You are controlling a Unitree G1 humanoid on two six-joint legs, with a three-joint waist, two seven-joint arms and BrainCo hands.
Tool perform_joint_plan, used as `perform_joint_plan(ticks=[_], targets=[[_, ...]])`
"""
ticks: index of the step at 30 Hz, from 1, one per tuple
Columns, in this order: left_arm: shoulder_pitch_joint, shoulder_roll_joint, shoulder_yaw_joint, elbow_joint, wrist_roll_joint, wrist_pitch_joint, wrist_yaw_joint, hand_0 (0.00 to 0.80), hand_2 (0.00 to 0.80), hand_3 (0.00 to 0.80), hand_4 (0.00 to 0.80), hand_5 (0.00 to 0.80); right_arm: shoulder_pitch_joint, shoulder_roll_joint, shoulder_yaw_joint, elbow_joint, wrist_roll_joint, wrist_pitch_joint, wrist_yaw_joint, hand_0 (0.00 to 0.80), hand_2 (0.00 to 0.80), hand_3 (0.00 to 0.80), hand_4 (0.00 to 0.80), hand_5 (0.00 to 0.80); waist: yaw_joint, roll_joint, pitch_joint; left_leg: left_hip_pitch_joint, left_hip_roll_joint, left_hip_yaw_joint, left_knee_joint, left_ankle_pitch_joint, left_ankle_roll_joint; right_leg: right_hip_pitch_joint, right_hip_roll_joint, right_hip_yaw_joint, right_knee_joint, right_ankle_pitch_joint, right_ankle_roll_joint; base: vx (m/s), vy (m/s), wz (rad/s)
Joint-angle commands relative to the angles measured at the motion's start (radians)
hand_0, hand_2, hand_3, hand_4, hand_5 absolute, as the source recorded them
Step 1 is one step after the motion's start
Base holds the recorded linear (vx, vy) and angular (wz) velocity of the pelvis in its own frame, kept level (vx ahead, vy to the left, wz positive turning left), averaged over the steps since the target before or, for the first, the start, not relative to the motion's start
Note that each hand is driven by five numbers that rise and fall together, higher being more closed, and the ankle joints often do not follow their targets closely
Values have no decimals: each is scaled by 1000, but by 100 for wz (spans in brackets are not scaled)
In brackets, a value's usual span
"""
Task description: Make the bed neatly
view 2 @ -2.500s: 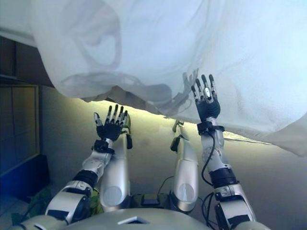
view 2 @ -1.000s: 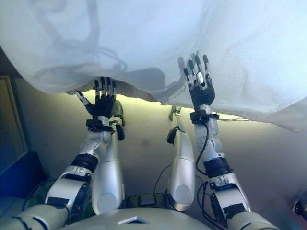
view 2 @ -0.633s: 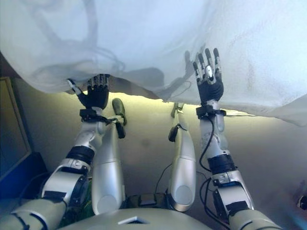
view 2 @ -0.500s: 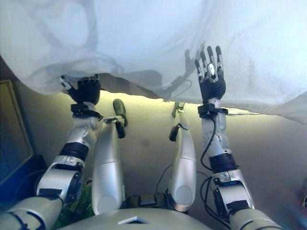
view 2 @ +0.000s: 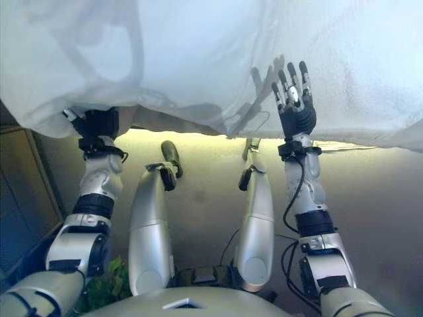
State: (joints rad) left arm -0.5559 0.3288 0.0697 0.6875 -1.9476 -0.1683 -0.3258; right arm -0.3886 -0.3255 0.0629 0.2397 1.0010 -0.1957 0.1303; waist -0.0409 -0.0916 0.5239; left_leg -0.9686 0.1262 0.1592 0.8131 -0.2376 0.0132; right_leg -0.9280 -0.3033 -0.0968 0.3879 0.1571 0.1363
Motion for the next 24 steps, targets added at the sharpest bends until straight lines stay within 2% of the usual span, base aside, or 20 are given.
perform_joint_plan(ticks=[1,5,10,19,24], targets=[[8,26,131,-34,-25,-64,-2,0,0,0,0,0,67,-76,-92,-141,-29,-2,40,0,0,0,0,0,-6,98,-4,60,-42,-83,-160,124,-54,28,-28,19,228,-153,-9,23,107,0],[64,12,166,-34,-25,-60,1,0,0,0,0,0,88,-79,-116,-148,-42,17,60,0,0,0,0,0,0,125,-4,97,-53,-81,-184,133,-58,51,-41,19,228,-164,-9,11,98,6],[120,-9,194,-43,-25,-73,22,0,0,0,0,0,109,-86,-132,-165,-64,38,83,0,0,0,0,0,14,143,-4,146,-62,-81,-215,141,-62,94,-61,6,223,-175,-8,-16,76,10],[137,77,243,-26,-25,-58,87,0,0,0,0,0,102,-83,-123,-180,-64,37,60,0,0,0,0,0,56,131,-4,196,-57,-92,-234,147,-71,170,-89,-40,226,-183,-4,-33,-12,17],[133,99,264,-12,-24,-54,106,0,0,0,0,0,94,-81,-129,-180,-75,46,41,0,0,0,0,0,70,135,-4,248,-73,-103,-273,159,-73,230,-97,-59,194,-175,2,-26,35,10]])
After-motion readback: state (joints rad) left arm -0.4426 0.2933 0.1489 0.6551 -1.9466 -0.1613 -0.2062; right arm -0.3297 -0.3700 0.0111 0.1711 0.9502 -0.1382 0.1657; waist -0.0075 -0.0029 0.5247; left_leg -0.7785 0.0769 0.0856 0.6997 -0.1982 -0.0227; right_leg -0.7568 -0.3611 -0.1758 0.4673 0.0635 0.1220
